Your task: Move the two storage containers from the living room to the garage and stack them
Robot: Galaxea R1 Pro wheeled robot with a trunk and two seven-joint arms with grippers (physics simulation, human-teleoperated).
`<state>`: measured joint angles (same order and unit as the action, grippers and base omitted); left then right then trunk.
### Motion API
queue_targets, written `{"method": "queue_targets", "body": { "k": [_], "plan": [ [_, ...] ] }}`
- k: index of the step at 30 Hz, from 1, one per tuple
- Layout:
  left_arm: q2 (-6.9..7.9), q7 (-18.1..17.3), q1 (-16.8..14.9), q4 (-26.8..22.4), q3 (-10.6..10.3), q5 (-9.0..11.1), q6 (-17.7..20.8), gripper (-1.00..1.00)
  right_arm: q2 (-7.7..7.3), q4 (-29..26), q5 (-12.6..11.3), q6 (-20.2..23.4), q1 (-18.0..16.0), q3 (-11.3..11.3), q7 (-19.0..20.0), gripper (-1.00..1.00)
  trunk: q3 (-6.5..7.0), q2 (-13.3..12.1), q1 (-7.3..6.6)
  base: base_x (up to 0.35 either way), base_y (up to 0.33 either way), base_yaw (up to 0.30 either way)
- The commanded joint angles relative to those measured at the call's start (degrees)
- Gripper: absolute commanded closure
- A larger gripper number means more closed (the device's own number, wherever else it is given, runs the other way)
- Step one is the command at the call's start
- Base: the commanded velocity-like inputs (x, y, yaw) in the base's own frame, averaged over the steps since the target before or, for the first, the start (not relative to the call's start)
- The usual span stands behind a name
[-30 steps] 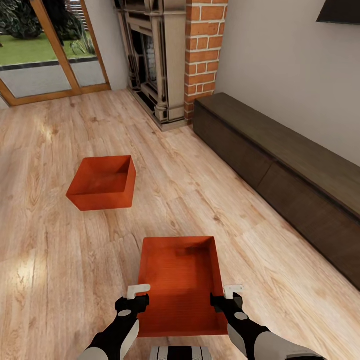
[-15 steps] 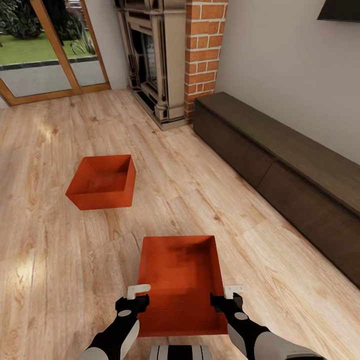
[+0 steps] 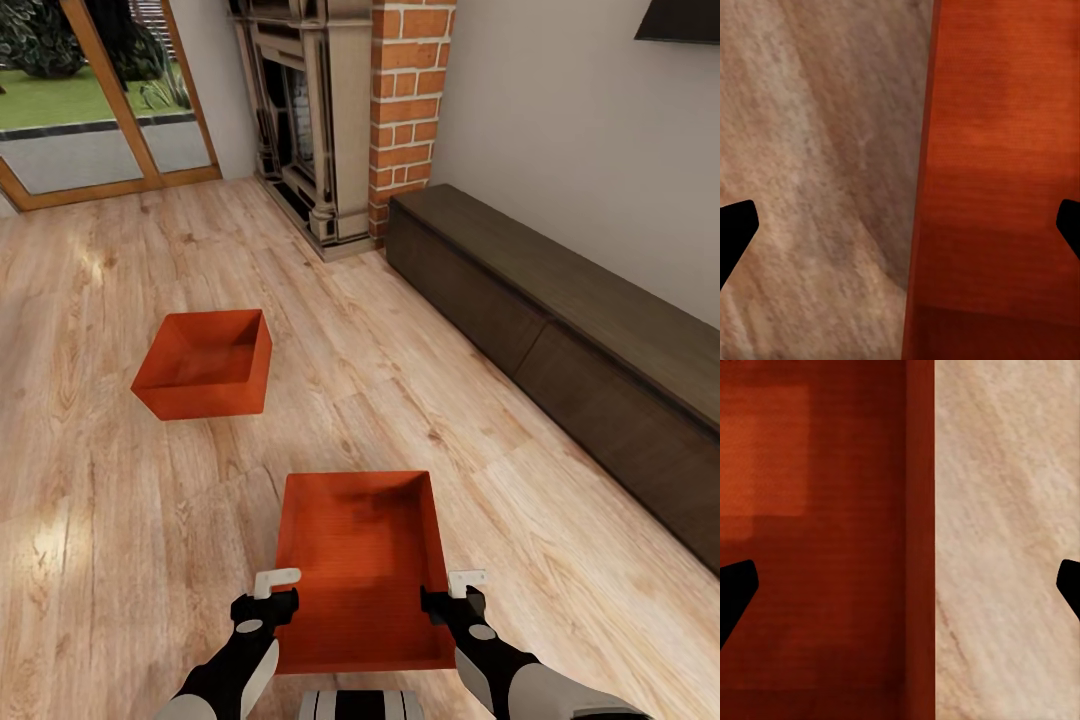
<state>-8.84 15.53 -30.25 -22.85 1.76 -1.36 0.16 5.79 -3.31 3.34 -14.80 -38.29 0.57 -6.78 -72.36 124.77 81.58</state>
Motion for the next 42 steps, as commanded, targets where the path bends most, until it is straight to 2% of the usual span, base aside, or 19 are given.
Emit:
{"method": "queue_targets", "body": {
  "k": [1, 29, 37, 42],
  "plan": [
    [-0.04, 0.1, 0.0, 0.0, 0.2, -0.1, 0.0, -1.00, 0.01, 0.1, 0.4, -0.1, 0.0, 0.0, -0.3, -1.00, -0.03, 0.0, -0.01, 0.000, 0.000, 0.000],
    [0.02, 0.1, 0.0, -0.1, 0.2, -0.1, 0.0, -1.00, 0.01, 0.1, 0.4, -0.1, 0.0, 0.0, -0.3, -1.00, -0.03, 0.0, -0.01, 0.000, 0.000, 0.000],
    [0.05, 0.1, 0.0, 0.0, 0.2, -0.1, 0.0, -1.00, 0.01, 0.1, 0.4, -0.1, 0.0, 0.0, -0.3, -1.00, -1.47, 3.2, 1.75, 0.000, 0.000, 0.000],
    [0.05, 0.1, 0.0, -0.1, 0.2, -0.1, 0.0, -1.00, 0.01, 0.1, 0.4, -0.1, 0.0, 0.0, -0.3, -1.00, -1.47, 3.2, 1.75, 0.000, 0.000, 0.000]
  ]
}}
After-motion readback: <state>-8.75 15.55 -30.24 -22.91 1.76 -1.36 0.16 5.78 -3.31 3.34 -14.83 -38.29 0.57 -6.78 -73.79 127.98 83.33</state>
